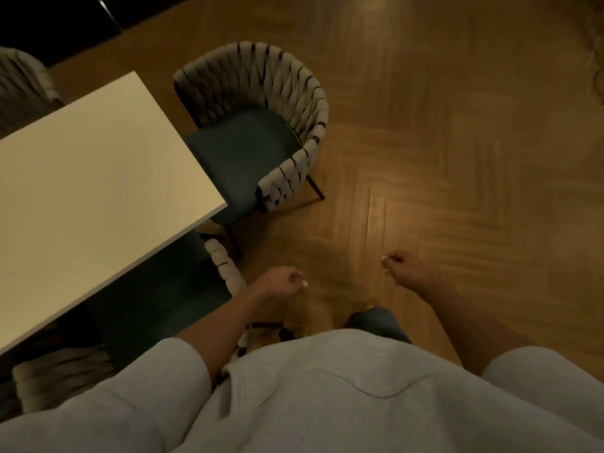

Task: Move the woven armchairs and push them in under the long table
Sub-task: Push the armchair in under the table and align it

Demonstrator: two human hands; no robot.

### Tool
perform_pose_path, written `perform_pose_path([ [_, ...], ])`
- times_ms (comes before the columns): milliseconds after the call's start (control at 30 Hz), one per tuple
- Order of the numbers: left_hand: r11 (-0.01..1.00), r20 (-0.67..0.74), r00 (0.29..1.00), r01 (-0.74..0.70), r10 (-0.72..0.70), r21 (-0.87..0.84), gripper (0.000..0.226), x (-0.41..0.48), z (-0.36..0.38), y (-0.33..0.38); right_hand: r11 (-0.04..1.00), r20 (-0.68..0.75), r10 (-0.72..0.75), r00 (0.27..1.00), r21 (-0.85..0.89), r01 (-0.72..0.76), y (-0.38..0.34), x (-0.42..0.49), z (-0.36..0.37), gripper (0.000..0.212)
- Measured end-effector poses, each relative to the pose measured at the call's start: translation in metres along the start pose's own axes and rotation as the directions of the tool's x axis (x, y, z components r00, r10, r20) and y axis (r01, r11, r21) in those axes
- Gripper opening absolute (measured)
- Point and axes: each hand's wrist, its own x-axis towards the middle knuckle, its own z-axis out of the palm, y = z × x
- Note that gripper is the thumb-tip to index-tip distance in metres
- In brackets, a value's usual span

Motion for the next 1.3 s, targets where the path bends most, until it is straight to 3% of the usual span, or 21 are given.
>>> perform_pose_path([
  [167,0.985,-0.087,0.994,0.048,-0.063,-0.165,0.046,0.067,-0.047,0.047,0.998,0.081,-0.021,0.996,-0.053,0.025,-0.039,0.101,-0.061,0.042],
  [300,0.938,-0.148,0.969,0.141,-0.196,-0.317,0.041,0.115,-0.080,0.078,0.985,0.180,-0.054,0.982,-0.149,0.081,-0.086,0.181,-0.120,0.042],
  [400,0.829,-0.161,0.926,0.217,-0.342,-0.516,0.029,0.143,-0.097,0.104,0.943,0.271,-0.099,0.957,-0.281,0.178,-0.127,0.231,-0.165,0.047],
  [600,0.633,-0.212,0.847,0.176,-0.487,-0.754,0.043,0.173,-0.132,0.150,0.885,0.381,-0.108,0.918,-0.385,0.264,-0.225,0.309,-0.208,0.027],
  [767,0.293,-0.097,0.768,0.122,-0.633,-0.948,0.051,0.193,-0.159,0.140,0.862,0.458,-0.134,0.879,-0.384,0.331,-0.310,0.358,-0.192,0.025],
  [867,0.189,-0.037,0.719,0.132,-0.694,-0.973,0.052,0.211,-0.183,0.128,0.837,0.484,-0.174,0.857,-0.386,0.388,-0.365,0.379,-0.178,0.017],
  [900,0.104,0.000,0.701,0.106,-0.713,-0.989,0.053,0.219,-0.189,0.124,0.820,0.486,-0.187,0.854,-0.401,0.408,-0.382,0.387,-0.173,0.017],
  [1067,-0.300,0.202,0.678,-0.029,-0.706,-0.953,0.065,0.248,-0.207,0.119,0.647,0.522,-0.302,0.797,-0.501,0.574,-0.468,0.431,-0.158,0.043],
  [1200,-0.438,0.269,0.645,-0.114,-0.715,-0.892,0.071,0.263,-0.219,0.135,0.521,0.577,-0.347,0.740,-0.537,0.663,-0.520,0.457,-0.139,0.037],
  [1300,-0.539,0.305,0.640,-0.204,-0.705,-0.817,0.063,0.278,-0.228,0.152,0.428,0.618,-0.337,0.710,-0.571,0.700,-0.547,0.482,-0.121,0.047],
])
